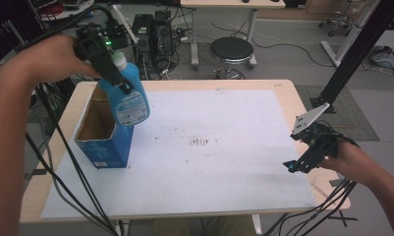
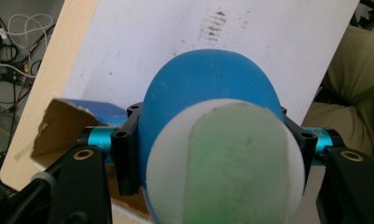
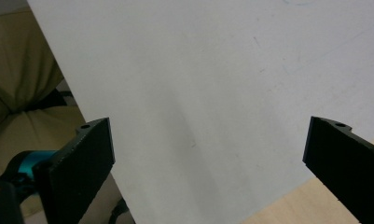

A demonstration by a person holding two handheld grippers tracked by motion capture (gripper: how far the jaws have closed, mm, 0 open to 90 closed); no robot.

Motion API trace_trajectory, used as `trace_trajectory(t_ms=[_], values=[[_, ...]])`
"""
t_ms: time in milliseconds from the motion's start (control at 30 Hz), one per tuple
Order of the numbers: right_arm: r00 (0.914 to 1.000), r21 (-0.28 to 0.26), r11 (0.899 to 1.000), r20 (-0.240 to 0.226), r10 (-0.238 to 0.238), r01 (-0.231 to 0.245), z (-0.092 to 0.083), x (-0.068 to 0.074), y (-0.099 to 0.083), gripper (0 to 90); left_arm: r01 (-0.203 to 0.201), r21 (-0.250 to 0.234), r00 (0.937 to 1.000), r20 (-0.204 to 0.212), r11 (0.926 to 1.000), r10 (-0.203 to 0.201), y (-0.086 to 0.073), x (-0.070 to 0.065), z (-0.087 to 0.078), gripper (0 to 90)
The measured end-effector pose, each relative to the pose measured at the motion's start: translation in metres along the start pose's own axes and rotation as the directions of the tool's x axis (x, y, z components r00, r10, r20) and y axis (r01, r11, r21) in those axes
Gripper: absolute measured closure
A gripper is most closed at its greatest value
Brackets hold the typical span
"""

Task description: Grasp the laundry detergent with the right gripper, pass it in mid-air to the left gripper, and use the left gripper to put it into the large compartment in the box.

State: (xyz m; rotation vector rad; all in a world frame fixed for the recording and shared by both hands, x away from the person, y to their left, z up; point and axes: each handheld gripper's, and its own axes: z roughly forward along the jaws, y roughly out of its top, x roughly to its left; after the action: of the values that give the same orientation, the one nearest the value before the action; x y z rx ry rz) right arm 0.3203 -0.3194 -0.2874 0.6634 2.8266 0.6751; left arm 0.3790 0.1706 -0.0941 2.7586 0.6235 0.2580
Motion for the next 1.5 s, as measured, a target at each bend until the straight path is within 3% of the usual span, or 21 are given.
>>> trace_trajectory(t_ms=[267,567,800,1100,1500], values=[[1.0,-0.008,1.0,0.002,0.009,-0.009,0.002,-0.002,0.002,1.0,0.049,-0.013,0.9982,-0.033,0.9987,-0.049,-0.028,0.015,-0.017,37.9],[0.9998,-0.006,1.0,0.003,0.018,-0.018,0.004,-0.004,0.004,1.0,0.033,-0.017,0.9981,-0.052,0.9993,-0.034,-0.046,0.026,-0.02,38.0],[0.9995,-0.008,1.0,0.001,0.03,-0.03,0.007,-0.006,0.003,1.0,0.047,-0.021,0.9972,-0.057,0.9987,-0.049,-0.056,0.036,-0.018,38.0],[0.9984,-0.014,0.998,0.0,0.056,-0.056,0.006,-0.01,0.0,1.0,0.064,0.006,0.9952,-0.074,0.9979,-0.064,-0.073,0.049,0.0,38.0],[0.9979,-0.01,0.998,-0.019,0.062,-0.063,0.014,-0.01,0.001,1.0,0.035,0.04,0.9987,-0.038,0.9986,-0.033,-0.089,0.054,0.05,38.0]])
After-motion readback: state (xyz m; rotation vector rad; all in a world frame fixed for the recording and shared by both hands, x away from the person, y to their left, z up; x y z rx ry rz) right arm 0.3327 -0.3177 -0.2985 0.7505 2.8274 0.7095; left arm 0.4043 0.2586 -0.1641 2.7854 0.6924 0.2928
